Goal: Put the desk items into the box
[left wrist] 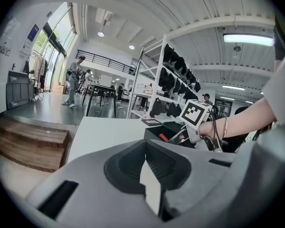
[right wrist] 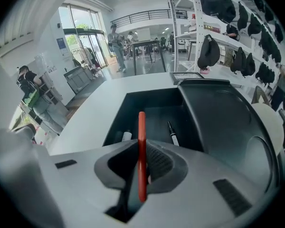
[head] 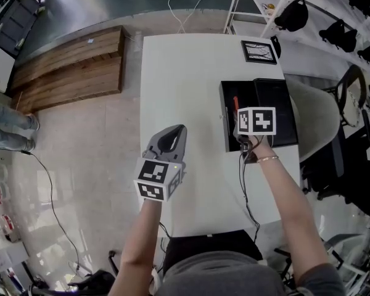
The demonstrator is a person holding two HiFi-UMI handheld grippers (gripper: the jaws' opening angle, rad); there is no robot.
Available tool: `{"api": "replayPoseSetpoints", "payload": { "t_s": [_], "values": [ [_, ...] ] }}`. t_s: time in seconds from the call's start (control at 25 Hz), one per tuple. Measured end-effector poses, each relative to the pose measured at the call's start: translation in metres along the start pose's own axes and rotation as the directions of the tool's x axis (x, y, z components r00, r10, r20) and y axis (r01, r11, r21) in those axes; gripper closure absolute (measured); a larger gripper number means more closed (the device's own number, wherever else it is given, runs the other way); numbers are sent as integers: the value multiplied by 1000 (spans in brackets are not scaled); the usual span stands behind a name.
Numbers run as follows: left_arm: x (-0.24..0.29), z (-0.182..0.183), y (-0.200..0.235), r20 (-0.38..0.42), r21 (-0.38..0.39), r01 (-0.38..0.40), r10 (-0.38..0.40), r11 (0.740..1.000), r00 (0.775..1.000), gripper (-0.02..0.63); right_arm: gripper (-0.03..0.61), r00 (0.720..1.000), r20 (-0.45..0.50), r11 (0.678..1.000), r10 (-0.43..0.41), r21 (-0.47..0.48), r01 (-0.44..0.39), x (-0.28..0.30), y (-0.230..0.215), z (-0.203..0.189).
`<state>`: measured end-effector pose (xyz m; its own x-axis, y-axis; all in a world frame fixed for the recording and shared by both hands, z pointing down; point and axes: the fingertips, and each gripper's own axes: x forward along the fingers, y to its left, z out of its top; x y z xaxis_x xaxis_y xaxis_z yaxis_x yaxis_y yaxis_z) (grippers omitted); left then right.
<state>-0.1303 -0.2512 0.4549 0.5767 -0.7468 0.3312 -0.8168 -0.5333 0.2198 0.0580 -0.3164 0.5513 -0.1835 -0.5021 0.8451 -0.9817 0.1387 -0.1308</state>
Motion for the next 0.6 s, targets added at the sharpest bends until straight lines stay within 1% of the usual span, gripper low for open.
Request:
{"api": "replayPoseSetpoints", "payload": {
  "t_s": [0.4,0.6],
  "values": [
    [1,-2,1,-6,-3,2,-2,1000,1000,607,525,998,-35,999,-49,-5,49,10,-10,-2],
    [0,-3,2,-8,-8,3,-3,1000,1000,607,525,995,-61,997,-73,9,74,16,-13,-8]
  ]
}}
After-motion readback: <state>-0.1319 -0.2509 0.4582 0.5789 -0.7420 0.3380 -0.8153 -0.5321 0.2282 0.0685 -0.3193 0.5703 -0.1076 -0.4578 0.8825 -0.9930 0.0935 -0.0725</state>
